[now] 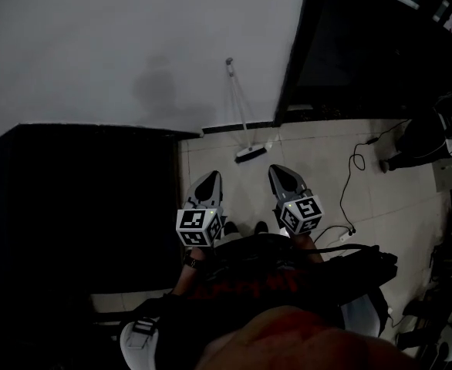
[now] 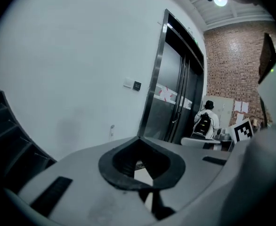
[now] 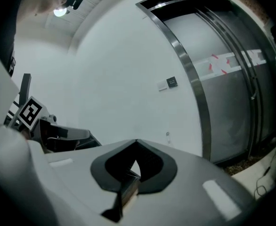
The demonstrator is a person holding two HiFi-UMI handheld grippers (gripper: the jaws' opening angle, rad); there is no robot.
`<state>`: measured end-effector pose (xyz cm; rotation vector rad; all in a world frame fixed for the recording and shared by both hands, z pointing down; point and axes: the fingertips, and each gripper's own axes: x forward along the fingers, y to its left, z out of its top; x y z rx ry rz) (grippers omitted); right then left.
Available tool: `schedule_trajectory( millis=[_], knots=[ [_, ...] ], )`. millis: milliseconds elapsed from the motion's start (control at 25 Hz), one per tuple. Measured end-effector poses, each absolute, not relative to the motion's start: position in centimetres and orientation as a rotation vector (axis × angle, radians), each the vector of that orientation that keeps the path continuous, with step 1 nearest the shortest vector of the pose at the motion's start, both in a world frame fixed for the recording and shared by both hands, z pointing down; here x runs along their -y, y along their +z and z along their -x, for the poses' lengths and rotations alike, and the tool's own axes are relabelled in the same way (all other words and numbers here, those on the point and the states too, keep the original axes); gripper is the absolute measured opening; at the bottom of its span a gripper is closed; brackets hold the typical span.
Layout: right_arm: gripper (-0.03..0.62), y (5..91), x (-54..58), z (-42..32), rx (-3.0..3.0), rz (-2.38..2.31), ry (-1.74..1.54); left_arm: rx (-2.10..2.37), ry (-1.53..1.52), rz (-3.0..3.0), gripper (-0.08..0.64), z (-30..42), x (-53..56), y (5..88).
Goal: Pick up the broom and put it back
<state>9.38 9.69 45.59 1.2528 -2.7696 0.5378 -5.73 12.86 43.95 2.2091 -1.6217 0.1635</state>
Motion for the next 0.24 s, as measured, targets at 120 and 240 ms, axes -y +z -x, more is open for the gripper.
schedule_trajectory(
  millis=[120, 240],
  knots=[
    [0.000, 46.9, -11.2, -8.9, 2.773, -1.244, 0.523, 1.618, 0.195, -2.227, 0.002, 5.9, -14.4, 45.3],
    [0.000, 49.0, -13.4, -7.9, 2.773, -1.235, 0.508, 1.627, 0.183, -2.220, 0.002, 6.9, -16.7, 47.4]
  ],
)
